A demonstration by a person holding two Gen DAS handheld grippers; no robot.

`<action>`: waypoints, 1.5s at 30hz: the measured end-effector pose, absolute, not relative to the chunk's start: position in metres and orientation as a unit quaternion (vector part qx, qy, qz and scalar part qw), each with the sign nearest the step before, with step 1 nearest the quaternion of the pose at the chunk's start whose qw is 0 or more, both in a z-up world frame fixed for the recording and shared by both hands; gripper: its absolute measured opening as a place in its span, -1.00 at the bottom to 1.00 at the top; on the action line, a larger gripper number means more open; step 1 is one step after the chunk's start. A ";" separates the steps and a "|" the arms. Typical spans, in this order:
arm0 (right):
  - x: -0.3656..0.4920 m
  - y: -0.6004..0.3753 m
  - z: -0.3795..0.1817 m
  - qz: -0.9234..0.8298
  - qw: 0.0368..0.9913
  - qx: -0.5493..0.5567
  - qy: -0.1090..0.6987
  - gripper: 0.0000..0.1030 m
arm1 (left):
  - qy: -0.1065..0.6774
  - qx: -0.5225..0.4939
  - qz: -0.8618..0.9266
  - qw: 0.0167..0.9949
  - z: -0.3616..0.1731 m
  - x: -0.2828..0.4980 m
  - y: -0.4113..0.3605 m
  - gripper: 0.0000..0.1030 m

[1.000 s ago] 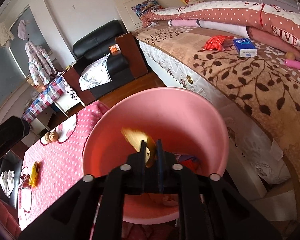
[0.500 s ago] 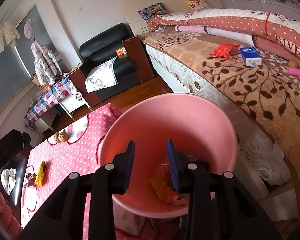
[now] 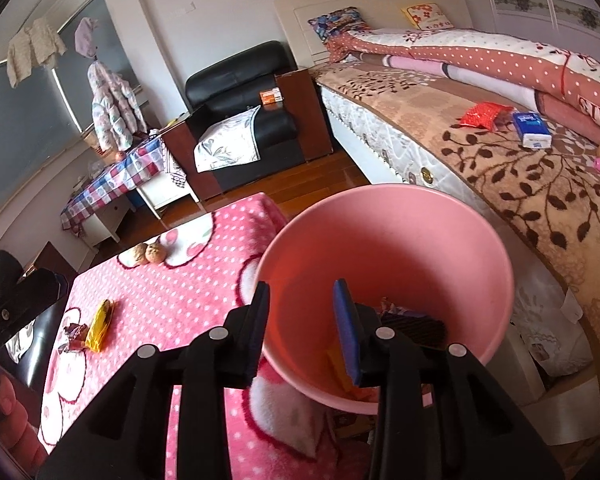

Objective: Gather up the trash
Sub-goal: 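Open both tools to release the items and withdraw from the bucket, then move both tools back over the table toward the foil and yellow wrappers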

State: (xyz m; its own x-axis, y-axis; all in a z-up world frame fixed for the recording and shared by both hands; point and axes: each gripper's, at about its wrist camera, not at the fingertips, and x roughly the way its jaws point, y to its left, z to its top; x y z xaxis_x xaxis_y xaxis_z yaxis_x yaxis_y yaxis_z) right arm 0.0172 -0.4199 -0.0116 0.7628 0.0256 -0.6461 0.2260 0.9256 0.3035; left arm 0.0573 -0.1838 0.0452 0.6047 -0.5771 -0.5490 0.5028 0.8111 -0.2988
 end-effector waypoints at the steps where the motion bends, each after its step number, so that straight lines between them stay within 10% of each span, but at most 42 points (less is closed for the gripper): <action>1: 0.017 -0.418 -0.011 -0.053 0.921 0.184 0.339 -0.35 | 0.327 -0.060 -0.298 0.895 0.045 0.057 -0.179 0.16; 45: 0.022 -0.308 -0.024 0.091 0.918 0.137 0.362 -0.35 | 0.362 -0.109 -0.105 0.920 -0.008 0.035 -0.013 0.16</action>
State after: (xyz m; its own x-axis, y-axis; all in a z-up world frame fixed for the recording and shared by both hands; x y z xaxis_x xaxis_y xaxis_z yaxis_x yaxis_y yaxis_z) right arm 0.0219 -0.3078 -0.0243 0.7211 0.2667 -0.6394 -0.0689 0.9460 0.3169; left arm 0.0349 -0.0130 -0.0079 0.7152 -0.2726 -0.6436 0.1153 0.9542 -0.2761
